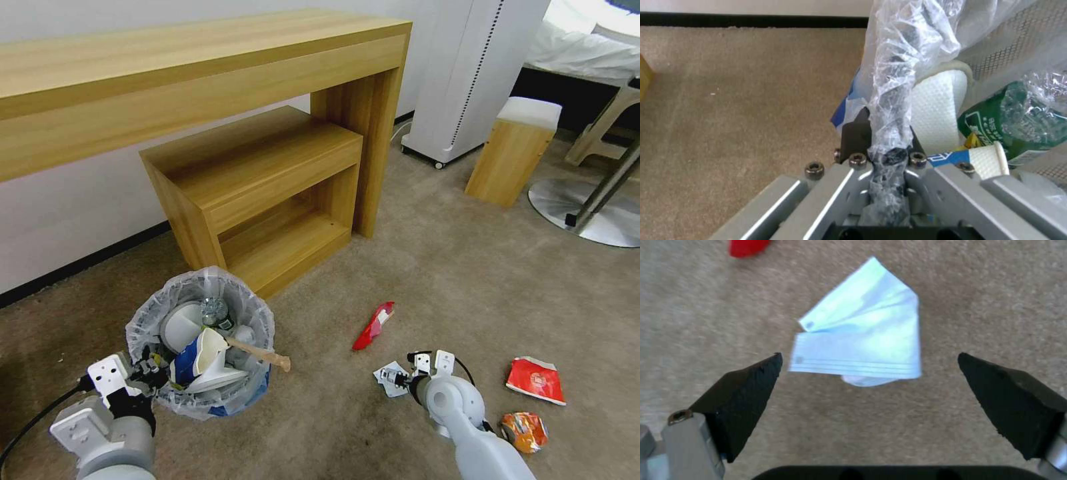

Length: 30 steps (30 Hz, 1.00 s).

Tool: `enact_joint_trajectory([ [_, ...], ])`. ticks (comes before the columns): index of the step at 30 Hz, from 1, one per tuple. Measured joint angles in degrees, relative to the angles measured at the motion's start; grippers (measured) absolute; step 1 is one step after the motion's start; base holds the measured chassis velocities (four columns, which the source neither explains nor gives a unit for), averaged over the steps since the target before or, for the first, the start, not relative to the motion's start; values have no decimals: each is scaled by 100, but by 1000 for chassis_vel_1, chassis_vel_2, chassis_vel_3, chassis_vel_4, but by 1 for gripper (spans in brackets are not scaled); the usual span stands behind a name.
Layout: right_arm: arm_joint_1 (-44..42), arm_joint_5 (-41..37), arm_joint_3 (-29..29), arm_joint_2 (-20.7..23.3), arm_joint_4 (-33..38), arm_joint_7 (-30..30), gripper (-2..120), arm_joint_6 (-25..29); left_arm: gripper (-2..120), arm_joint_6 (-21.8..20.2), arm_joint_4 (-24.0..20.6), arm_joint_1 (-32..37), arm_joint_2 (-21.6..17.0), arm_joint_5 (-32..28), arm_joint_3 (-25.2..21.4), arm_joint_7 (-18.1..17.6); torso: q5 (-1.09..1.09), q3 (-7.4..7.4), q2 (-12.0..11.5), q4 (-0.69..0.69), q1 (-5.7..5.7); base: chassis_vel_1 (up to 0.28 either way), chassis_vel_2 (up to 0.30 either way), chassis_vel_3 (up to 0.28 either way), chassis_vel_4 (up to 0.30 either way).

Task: Pick up the trash bin and place the garbage on the floor into it.

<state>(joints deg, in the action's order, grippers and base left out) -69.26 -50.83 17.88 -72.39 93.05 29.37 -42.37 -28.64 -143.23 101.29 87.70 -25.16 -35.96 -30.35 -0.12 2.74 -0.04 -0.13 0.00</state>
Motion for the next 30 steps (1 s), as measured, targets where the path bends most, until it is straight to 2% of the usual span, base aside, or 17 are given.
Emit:
enact_joint_trajectory([
  [8, 226, 366, -55, -59, -443, -189, 99, 105, 0, 7, 0, 0, 0, 2, -9, 3, 0, 0, 0, 0, 0, 0, 0, 0, 0],
  [12, 295, 471, -56, -102, -554, -226, 92, 144, 0, 7, 0, -3, -1, 2, -15, 4, 0, 0, 0, 0, 0, 0, 0, 0, 0],
  [13, 332, 576, -57, -120, -634, -265, 84, 182, 0, 7, 0, -9, -1, 2, -16, 4, 0, 0, 0, 0, 0, 0, 0, 0, 0],
  [15, 362, 759, -63, -128, -743, -337, 75, 266, 0, 7, 0, -10, -2, 2, -15, 4, 0, 0, 0, 0, 0, 0, 0, 0, 0],
  [16, 362, 759, -63, -128, -743, -337, 75, 266, 0, 7, 0, -10, -2, 2, -15, 4, 0, 0, 0, 0, 0, 0, 0, 0, 0],
  [19, 364, 1100, -110, -123, -870, -490, 60, 401, 0, 7, 0, -12, -2, 2, -10, 4, 0, 0, 0, 0, 0, 0, 0, 0, 0],
  [20, 364, 1100, -110, -123, -870, -490, 60, 401, 0, 7, 0, -12, -2, 2, -10, 4, 0, 0, 0, 0, 0, 0, 0, 0, 0],
  [22, 370, 1268, -123, -132, -921, -548, 50, 453, 0, 7, 0, -9, -4, 2, -8, 4, 0, 0, 0, 0, 0, 0, 0, 0, 0],
  [23, 370, 1268, -123, -132, -921, -548, 50, 453, 0, 7, 0, -9, -4, 2, -8, 4, 0, 0, 0, 0, 0, 0, 0, 0, 0],
  [26, 397, 1471, -147, -144, -946, -615, 35, 517, 0, 6, 0, -4, -8, 2, -9, 4, 0, 0, 0, 1, 0, 0, 0, 0, 0],
  [28, 398, 1499, -151, -147, -947, -627, 32, 525, 0, 6, 0, 2, -10, 2, -10, 4, 0, 0, 0, 0, 0, 0, 0, 0, 0],
  [30, 398, 1532, -169, -152, -947, -654, 20, 536, 0, 6, 0, 14, -14, 2, -10, 4, 0, 0, 0, 1, 0, 0, 0, 0, 0],
])
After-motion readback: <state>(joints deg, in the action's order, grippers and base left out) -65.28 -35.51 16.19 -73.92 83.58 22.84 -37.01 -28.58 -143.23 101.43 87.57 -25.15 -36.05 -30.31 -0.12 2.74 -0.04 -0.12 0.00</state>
